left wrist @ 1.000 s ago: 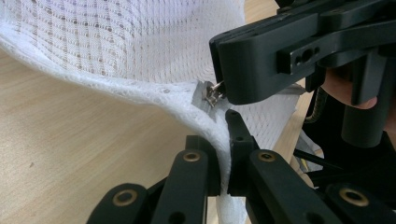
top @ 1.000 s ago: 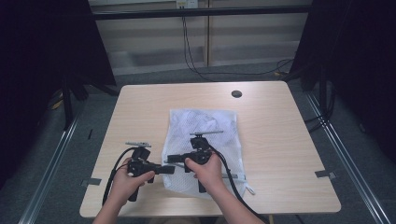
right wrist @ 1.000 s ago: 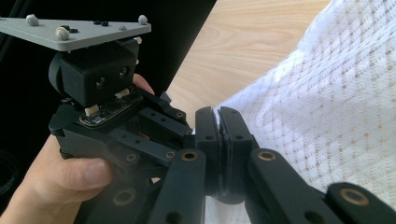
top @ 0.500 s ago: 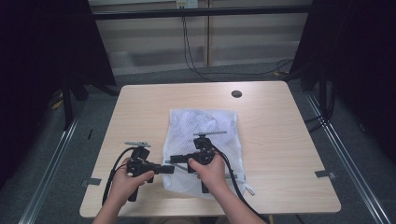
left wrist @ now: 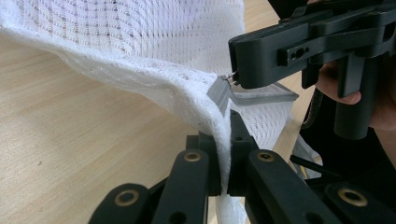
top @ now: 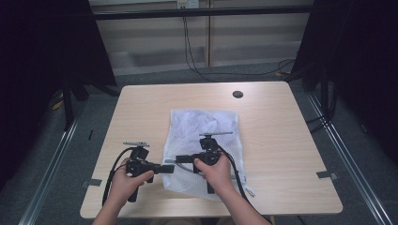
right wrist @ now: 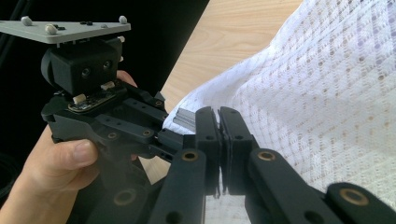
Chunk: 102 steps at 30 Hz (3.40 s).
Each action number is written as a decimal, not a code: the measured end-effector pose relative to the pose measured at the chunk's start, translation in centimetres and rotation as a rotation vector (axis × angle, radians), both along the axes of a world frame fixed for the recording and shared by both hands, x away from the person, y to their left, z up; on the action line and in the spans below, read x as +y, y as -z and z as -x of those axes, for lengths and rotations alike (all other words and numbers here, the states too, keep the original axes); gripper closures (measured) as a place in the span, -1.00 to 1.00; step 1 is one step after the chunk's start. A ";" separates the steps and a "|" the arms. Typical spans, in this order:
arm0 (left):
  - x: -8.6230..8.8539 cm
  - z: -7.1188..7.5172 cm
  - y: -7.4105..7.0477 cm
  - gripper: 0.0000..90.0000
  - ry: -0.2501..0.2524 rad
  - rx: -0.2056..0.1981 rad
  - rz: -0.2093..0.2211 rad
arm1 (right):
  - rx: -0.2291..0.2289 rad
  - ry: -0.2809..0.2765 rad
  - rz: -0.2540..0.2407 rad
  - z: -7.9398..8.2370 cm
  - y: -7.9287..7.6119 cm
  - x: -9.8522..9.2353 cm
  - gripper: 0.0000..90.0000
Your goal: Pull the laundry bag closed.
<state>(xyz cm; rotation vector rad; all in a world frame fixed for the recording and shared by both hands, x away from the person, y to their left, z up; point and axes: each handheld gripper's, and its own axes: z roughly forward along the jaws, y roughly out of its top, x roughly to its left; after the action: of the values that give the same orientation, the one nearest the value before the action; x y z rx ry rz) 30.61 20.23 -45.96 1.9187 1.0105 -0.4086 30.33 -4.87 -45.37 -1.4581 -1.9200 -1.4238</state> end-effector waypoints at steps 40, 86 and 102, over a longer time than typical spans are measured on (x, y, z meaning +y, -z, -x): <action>0.2 0.0 -0.2 0.97 -0.009 -0.022 0.000 | 0.000 0.000 0.010 0.1 0.4 -1.8 0.94; 0.2 0.0 -0.2 0.97 -0.006 -0.010 -0.007 | 0.003 -0.007 0.034 0.2 0.4 -2.7 0.94; 0.5 0.1 -0.2 0.97 -0.015 -0.004 -0.003 | 0.008 0.007 0.054 0.2 0.4 -4.0 0.94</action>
<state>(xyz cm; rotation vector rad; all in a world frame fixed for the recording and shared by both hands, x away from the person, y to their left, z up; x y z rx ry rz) 30.54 20.73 -45.80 1.9124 1.0233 -0.3949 30.16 -8.91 -45.80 -1.4939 -1.9639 -1.3771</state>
